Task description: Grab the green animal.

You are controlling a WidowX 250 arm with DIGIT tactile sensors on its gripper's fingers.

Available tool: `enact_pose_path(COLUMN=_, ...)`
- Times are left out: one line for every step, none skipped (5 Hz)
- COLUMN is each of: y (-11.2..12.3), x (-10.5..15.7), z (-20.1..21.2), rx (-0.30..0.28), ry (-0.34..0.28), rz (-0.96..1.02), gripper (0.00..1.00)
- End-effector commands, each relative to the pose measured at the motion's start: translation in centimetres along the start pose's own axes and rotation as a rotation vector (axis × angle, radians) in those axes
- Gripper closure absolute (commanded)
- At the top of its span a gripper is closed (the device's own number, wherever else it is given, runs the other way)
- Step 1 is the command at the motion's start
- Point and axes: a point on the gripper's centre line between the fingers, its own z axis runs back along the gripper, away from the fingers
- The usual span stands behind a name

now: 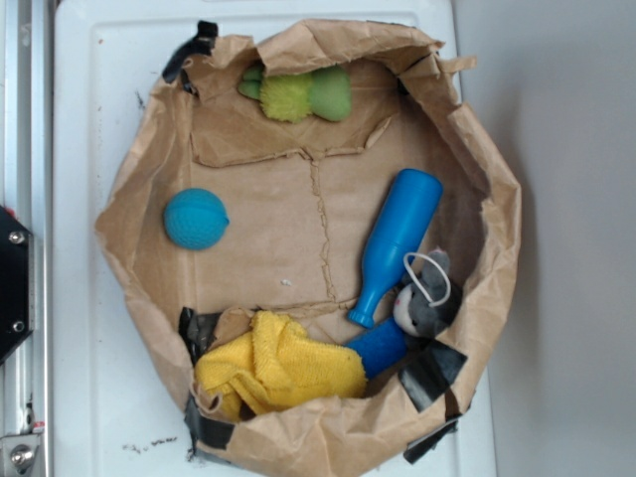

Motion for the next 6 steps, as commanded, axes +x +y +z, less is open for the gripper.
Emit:
enact_pose_path(y=0.0, x=0.0, z=0.0, rx=0.000, ry=0.000, rz=0.000, gripper=0.00)
enact_pose_path(y=1.1, x=4.9, z=-1.1, rx=-0.028, ry=0.014, rz=-0.058, gripper=0.00)
enact_pose_path(y=1.5, x=8.3, z=-1.9, rx=-0.029, ry=-0.007, rz=-0.119, gripper=0.00)
enact_pose_path(y=2.2, x=10.4, z=-3.0, rx=-0.032, ry=-0.058, rz=-0.196, gripper=0.00)
enact_pose_path(y=2.2, x=10.4, z=-3.0, rx=-0.032, ry=-0.058, rz=-0.196, gripper=0.00)
enact_pose_path(y=2.2, x=10.4, z=-3.0, rx=-0.032, ry=-0.058, rz=-0.196, gripper=0.00)
